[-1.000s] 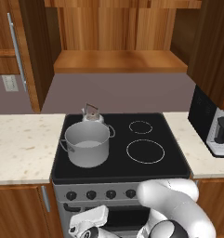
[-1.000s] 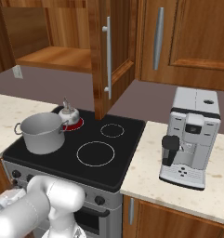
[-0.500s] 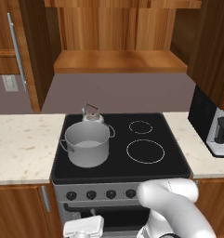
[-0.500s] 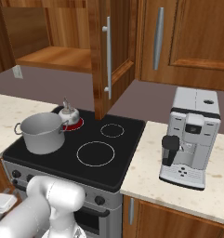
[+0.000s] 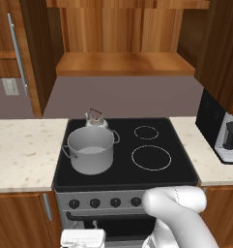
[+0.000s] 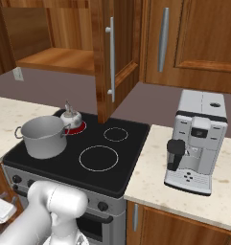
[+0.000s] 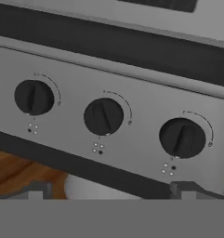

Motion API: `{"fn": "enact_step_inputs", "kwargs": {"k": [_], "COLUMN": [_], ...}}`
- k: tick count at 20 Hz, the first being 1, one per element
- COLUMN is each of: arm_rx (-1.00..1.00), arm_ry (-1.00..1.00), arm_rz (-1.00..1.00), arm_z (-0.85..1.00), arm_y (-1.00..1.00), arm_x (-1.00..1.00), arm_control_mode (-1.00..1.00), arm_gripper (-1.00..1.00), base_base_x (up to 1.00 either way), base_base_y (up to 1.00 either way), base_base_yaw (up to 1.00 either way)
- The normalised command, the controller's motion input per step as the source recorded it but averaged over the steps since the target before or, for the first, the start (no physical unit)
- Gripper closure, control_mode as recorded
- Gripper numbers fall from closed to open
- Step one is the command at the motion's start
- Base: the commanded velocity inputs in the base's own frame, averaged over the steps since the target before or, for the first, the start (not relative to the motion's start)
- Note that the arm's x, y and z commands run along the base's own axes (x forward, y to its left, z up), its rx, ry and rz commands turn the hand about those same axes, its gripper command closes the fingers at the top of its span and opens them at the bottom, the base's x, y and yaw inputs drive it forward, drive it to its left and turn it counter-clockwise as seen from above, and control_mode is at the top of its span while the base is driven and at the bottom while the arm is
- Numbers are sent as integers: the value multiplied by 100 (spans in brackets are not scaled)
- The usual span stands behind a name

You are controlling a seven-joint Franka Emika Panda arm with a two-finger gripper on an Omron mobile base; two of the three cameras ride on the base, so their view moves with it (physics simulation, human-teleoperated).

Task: Pick the kettle from the cabinet and place it on a stove burner. Then pick the pot from the counter and place it on another stove burner. Finally, turn both burners on.

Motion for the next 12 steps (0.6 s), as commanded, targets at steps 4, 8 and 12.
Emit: {"fn": "enact_step_inputs", "kwargs": {"k": [4, 8, 12], "arm_rx": [16, 9, 11], "arm_ry": [0, 1, 0], "arm_rz": [0, 0, 0], "arm_z": [0, 1, 0], "arm_y": [4, 2, 4], "arm_x": [7, 5, 20], "arm_control_mode": [-100, -100, -100], "arm_gripper": [-100, -100, -100], "base_base_x": [0, 0, 0], "base_base_y": [0, 0, 0], "base_base_yaw": [0, 0, 0]}}
